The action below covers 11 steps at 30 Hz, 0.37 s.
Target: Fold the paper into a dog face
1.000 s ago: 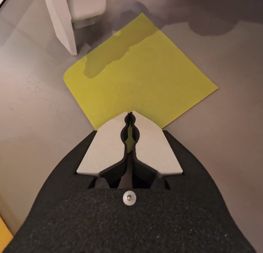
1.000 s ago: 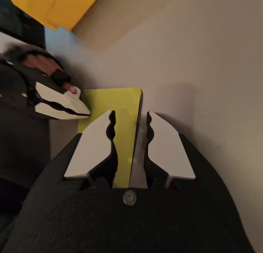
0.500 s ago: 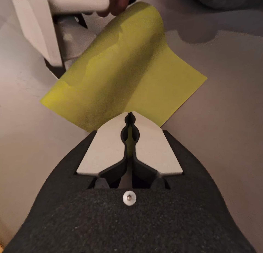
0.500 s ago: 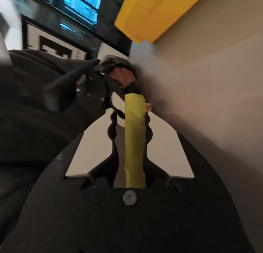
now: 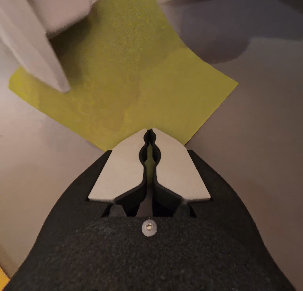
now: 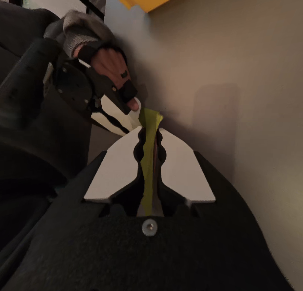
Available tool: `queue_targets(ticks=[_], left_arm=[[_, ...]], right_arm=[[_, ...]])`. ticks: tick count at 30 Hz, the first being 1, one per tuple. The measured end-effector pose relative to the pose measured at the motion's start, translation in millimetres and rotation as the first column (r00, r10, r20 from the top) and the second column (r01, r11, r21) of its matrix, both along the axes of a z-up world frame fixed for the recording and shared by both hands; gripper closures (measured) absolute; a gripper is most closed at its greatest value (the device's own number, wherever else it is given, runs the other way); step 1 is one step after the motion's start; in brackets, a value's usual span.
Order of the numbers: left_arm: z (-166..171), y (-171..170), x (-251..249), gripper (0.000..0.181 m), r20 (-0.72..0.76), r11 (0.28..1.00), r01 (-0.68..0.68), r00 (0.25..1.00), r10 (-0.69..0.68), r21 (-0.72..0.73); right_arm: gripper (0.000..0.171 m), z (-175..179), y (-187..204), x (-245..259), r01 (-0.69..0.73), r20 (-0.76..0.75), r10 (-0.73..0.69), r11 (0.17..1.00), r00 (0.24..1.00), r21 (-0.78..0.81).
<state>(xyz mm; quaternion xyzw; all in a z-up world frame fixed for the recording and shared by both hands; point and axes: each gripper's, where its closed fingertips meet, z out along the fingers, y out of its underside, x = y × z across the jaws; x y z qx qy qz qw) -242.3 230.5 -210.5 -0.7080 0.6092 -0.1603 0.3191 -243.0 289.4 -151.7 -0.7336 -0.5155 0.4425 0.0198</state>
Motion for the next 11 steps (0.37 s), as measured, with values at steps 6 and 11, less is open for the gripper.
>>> queue_targets(ticks=[6,11], left_arm=[[0.0,-1.9,0.4,0.181,0.001,1.0,0.01,1.0,-0.01,-0.004],[-0.1,-3.0,-0.9,0.181,0.006,1.0,0.007,1.0,-0.007,-0.014]], right_arm=[[0.163,1.6,14.5,-10.9,0.042,0.013,-0.044,0.996,0.999,0.081],[0.171,1.4,14.3,-6.3,0.01,0.074,-0.023,0.986,0.997,0.164]])
